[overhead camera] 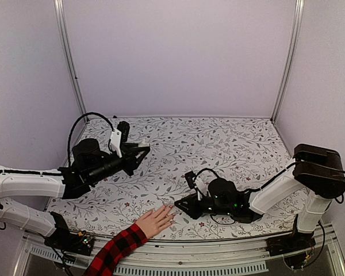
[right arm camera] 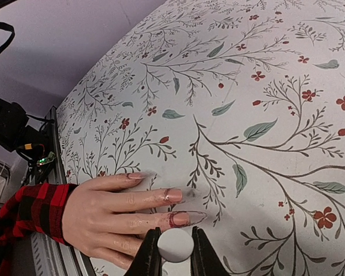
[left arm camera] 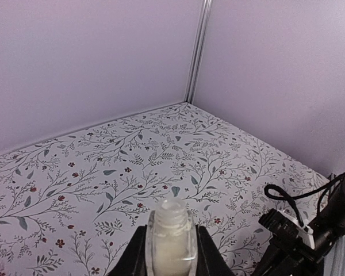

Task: Paint the nails
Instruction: Paint the nail polish on the nail.

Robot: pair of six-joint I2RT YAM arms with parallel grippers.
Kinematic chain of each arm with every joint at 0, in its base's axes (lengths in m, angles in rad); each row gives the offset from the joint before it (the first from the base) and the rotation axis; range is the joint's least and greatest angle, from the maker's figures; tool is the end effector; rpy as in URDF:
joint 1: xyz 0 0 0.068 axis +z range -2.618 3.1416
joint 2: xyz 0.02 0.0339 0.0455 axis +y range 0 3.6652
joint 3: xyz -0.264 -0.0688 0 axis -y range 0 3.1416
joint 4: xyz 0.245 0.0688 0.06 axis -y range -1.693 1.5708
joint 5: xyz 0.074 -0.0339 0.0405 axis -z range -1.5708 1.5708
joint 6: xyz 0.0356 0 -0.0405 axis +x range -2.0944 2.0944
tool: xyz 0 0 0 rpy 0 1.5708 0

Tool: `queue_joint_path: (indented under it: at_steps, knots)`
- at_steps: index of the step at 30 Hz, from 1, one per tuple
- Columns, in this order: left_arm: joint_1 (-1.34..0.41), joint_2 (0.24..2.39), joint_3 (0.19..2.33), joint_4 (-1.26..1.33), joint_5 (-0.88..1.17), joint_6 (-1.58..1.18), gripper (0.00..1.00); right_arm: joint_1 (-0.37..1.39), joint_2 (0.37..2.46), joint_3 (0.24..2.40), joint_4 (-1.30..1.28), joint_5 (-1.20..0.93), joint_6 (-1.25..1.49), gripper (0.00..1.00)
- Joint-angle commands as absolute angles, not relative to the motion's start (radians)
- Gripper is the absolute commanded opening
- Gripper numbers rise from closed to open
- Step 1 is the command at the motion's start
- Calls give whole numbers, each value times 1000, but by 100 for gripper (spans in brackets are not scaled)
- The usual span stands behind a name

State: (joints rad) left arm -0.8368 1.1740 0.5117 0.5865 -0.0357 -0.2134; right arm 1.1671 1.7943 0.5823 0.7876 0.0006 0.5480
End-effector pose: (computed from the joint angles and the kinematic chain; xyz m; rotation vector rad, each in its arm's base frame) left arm 0.1733 -0.1902 0.2453 0.4956 1.6302 -0.7653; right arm 0.1260 0.2948 0.1175 -0.6610 2.0680 1.0594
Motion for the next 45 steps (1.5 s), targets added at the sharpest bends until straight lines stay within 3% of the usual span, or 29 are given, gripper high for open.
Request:
queue_joint_path:
  at_steps: [1, 45]
  knots:
    - [-830, 1180, 535, 619, -32, -207, 0, 1173, 1821, 608, 810, -35, 534, 0]
    - [-830, 1184, 535, 620, -32, -210, 0, 1172, 1820, 603, 718, 67, 569, 0]
